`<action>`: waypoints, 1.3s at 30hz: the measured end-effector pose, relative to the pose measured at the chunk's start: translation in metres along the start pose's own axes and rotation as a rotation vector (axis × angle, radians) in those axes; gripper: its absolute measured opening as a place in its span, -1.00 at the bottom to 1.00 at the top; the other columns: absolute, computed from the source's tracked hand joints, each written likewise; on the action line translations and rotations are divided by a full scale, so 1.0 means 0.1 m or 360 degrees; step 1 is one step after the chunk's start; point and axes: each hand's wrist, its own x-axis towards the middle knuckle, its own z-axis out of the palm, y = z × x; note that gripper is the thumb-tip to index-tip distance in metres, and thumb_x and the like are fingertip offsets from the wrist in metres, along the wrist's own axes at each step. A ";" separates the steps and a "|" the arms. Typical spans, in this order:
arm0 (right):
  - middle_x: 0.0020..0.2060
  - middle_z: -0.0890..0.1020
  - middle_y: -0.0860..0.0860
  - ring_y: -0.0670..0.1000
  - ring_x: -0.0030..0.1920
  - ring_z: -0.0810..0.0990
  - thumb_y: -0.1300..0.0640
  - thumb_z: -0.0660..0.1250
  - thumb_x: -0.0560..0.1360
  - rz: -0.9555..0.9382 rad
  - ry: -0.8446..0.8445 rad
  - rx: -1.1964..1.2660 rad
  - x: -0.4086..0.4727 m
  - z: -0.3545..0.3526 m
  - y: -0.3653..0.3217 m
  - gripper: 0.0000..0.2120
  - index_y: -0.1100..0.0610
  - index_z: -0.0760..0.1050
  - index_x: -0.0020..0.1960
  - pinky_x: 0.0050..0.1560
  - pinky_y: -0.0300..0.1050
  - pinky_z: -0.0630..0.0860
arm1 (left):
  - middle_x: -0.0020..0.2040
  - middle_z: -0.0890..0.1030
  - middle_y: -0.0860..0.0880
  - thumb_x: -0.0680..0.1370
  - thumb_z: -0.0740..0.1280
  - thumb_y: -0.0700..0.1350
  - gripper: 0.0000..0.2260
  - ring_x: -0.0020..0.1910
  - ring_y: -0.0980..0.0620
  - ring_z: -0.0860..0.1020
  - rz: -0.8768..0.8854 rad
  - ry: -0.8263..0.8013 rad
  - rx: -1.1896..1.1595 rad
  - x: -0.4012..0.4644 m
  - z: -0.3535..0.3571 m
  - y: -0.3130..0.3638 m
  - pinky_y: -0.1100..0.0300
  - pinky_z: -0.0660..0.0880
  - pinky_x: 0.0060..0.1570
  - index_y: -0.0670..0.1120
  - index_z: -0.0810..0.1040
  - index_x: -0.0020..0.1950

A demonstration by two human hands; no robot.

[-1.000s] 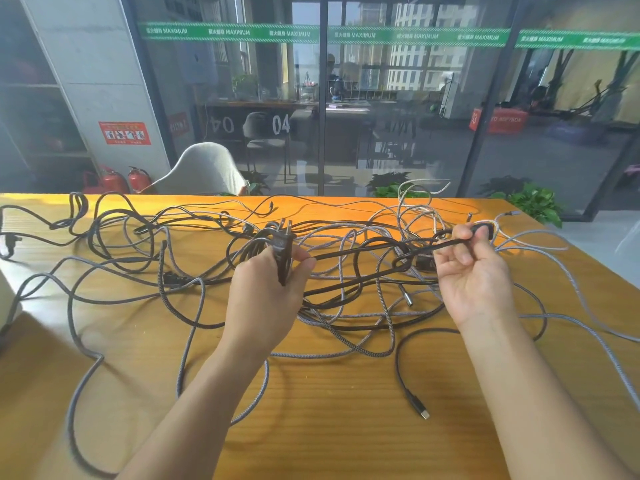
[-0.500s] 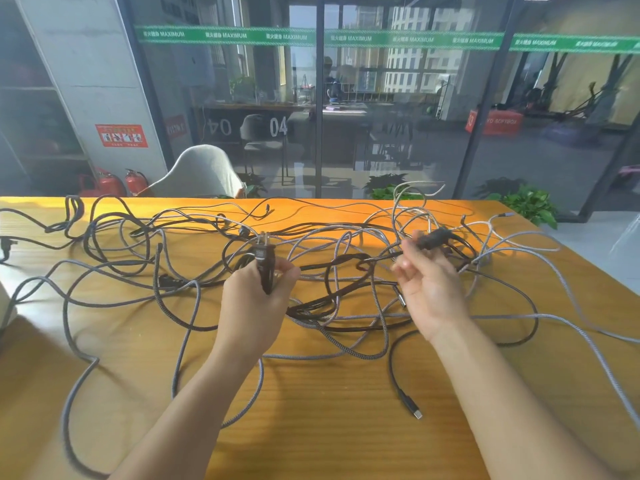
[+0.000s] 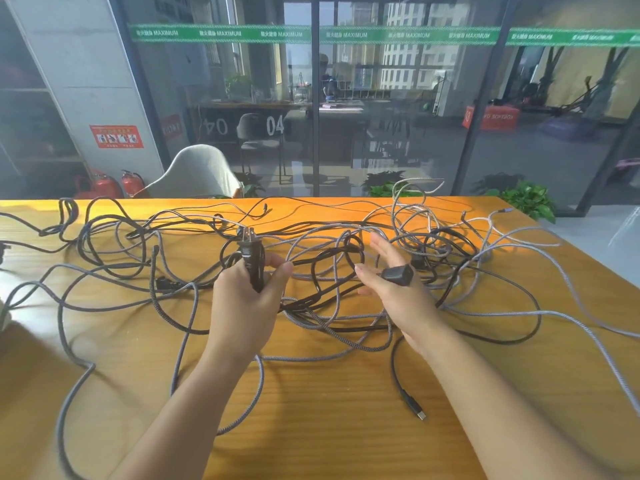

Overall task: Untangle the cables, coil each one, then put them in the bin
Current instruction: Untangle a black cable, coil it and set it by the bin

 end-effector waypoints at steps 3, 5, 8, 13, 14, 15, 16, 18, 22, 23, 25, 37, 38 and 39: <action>0.49 0.38 -0.36 -0.38 0.29 0.50 0.06 0.47 0.59 -0.0176 -0.0104 -0.0362 0.01 -0.08 0.02 -0.36 -0.22 0.31 0.58 0.17 -0.32 0.52 | -0.54 0.37 0.06 0.63 0.41 -0.03 -0.91 -0.56 0.10 0.27 0.0000 -0.0013 -0.0037 -0.01 -0.01 0.01 0.30 0.26 -0.50 0.03 0.62 -0.07; 0.57 0.24 -0.38 -0.40 0.37 0.41 0.01 0.49 0.57 -0.0308 -0.0149 -0.0626 0.01 -0.13 0.04 -0.34 -0.20 0.31 0.59 0.33 -0.26 0.45 | -0.54 0.37 0.06 0.63 0.41 -0.05 -0.91 -0.56 0.10 0.27 -0.0004 -0.0023 -0.0073 -0.01 -0.02 0.03 0.31 0.27 -0.50 0.02 0.62 -0.07; 0.59 0.20 -0.38 -0.36 0.47 0.32 -0.04 0.49 0.56 -0.0447 -0.0182 -0.0751 0.02 -0.16 0.09 -0.36 -0.18 0.33 0.58 0.34 -0.20 0.51 | -0.55 0.36 0.05 0.63 0.41 -0.07 -0.91 -0.56 0.11 0.25 -0.0010 -0.0052 -0.0120 -0.01 -0.02 0.04 0.32 0.25 -0.50 0.00 0.62 -0.07; 0.52 0.25 -0.46 -0.25 0.38 0.45 -0.16 0.47 0.54 -0.0420 -0.0132 -0.0822 0.04 -0.19 0.09 -0.46 -0.18 0.42 0.47 0.29 -0.29 0.46 | -0.56 0.35 0.06 0.64 0.40 -0.07 -0.90 -0.55 0.10 0.25 0.0011 -0.0075 -0.0125 -0.01 -0.03 0.03 0.26 0.28 -0.48 -0.02 0.62 -0.07; 0.48 0.29 -0.47 -0.23 0.34 0.49 -0.18 0.45 0.53 -0.0399 -0.0115 -0.0804 0.05 -0.18 0.09 -0.51 -0.17 0.45 0.43 0.27 -0.29 0.48 | -0.56 0.35 0.06 0.64 0.40 -0.07 -0.90 -0.55 0.10 0.25 0.0015 -0.0075 -0.0126 -0.01 -0.03 0.03 0.27 0.28 -0.48 -0.03 0.62 -0.06; 0.44 0.36 -0.44 -0.19 0.30 0.54 -0.20 0.42 0.54 -0.0394 -0.0087 -0.0749 0.05 -0.17 0.09 -0.57 -0.16 0.49 0.37 0.28 -0.22 0.51 | -0.56 0.35 0.07 0.64 0.40 -0.07 -0.90 -0.55 0.10 0.26 0.0020 -0.0071 -0.0127 -0.01 -0.03 0.04 0.29 0.28 -0.47 -0.04 0.62 -0.07; 0.39 0.45 -0.38 -0.17 0.27 0.58 -0.22 0.37 0.55 -0.0395 -0.0045 -0.0652 0.06 -0.16 0.10 -0.64 -0.13 0.52 0.30 0.31 -0.11 0.55 | -0.57 0.35 0.08 0.64 0.40 -0.08 -0.89 -0.55 0.10 0.26 0.0025 -0.0064 -0.0123 -0.01 -0.03 0.04 0.31 0.28 -0.47 -0.04 0.62 -0.07; 0.24 0.63 -0.23 -0.17 0.20 0.65 -0.19 0.26 0.61 -0.0338 0.0053 -0.0391 0.07 -0.13 0.09 -0.73 -0.06 0.56 0.16 0.34 0.02 0.58 | -0.57 0.34 0.09 0.64 0.40 -0.09 -0.88 -0.56 0.10 0.26 0.0030 -0.0034 -0.0108 -0.01 -0.04 0.04 0.33 0.28 -0.48 -0.03 0.62 -0.10; 0.03 0.74 0.13 0.09 0.03 0.75 -0.20 0.15 0.65 -0.0048 0.0158 0.0012 0.07 -0.13 0.04 -0.59 0.13 0.54 0.10 0.17 0.09 0.66 | -0.58 0.33 0.10 0.64 0.40 -0.10 -0.87 -0.57 0.10 0.27 0.0008 0.0014 -0.0091 0.02 -0.06 0.01 0.36 0.27 -0.49 0.01 0.62 -0.12; 0.04 0.74 0.19 0.16 0.03 0.75 -0.21 0.14 0.64 0.0048 0.0149 0.0140 0.05 -0.12 0.02 -0.57 0.16 0.50 0.12 0.12 0.10 0.68 | -0.58 0.34 0.10 0.64 0.40 -0.09 -0.86 -0.56 0.10 0.28 0.0008 0.0019 -0.0078 0.03 -0.06 0.01 0.36 0.28 -0.48 0.01 0.61 -0.12; 0.04 0.74 0.24 0.23 0.03 0.75 -0.16 0.11 0.69 0.0228 0.0086 0.0400 0.03 -0.09 -0.02 -0.60 0.19 0.43 0.18 0.03 0.07 0.71 | -0.58 0.37 0.11 0.63 0.41 -0.09 -0.86 -0.56 0.10 0.31 0.0013 0.0028 -0.0058 0.03 -0.07 0.01 0.37 0.30 -0.46 0.03 0.61 -0.13; -0.10 0.75 0.12 0.16 0.12 0.74 -0.02 0.09 0.76 0.0571 -0.0114 0.1354 -0.10 -0.04 -0.22 -0.57 0.12 0.62 -0.09 0.02 -0.01 0.66 | -0.56 0.41 0.09 0.63 0.41 -0.05 -0.88 -0.54 0.12 0.36 0.0053 -0.0003 0.0071 0.02 -0.04 -0.01 0.31 0.35 -0.39 0.03 0.60 -0.11; -0.07 0.75 0.12 0.15 0.12 0.73 -0.03 0.12 0.75 0.0577 -0.0059 0.1302 -0.09 -0.05 -0.21 -0.64 0.09 0.57 -0.05 0.01 -0.01 0.63 | -0.56 0.41 0.09 0.63 0.41 -0.05 -0.88 -0.55 0.13 0.38 0.0061 0.0004 0.0074 0.02 -0.04 -0.01 0.37 0.34 -0.41 0.03 0.60 -0.11; -0.03 0.75 0.13 0.13 0.11 0.73 -0.04 0.15 0.74 0.0558 0.0007 0.1163 -0.07 -0.07 -0.19 -0.71 0.08 0.53 0.00 0.00 -0.03 0.59 | -0.56 0.42 0.09 0.63 0.41 -0.06 -0.88 -0.55 0.13 0.38 0.0066 0.0008 0.0077 0.02 -0.05 -0.01 0.40 0.34 -0.42 0.02 0.60 -0.11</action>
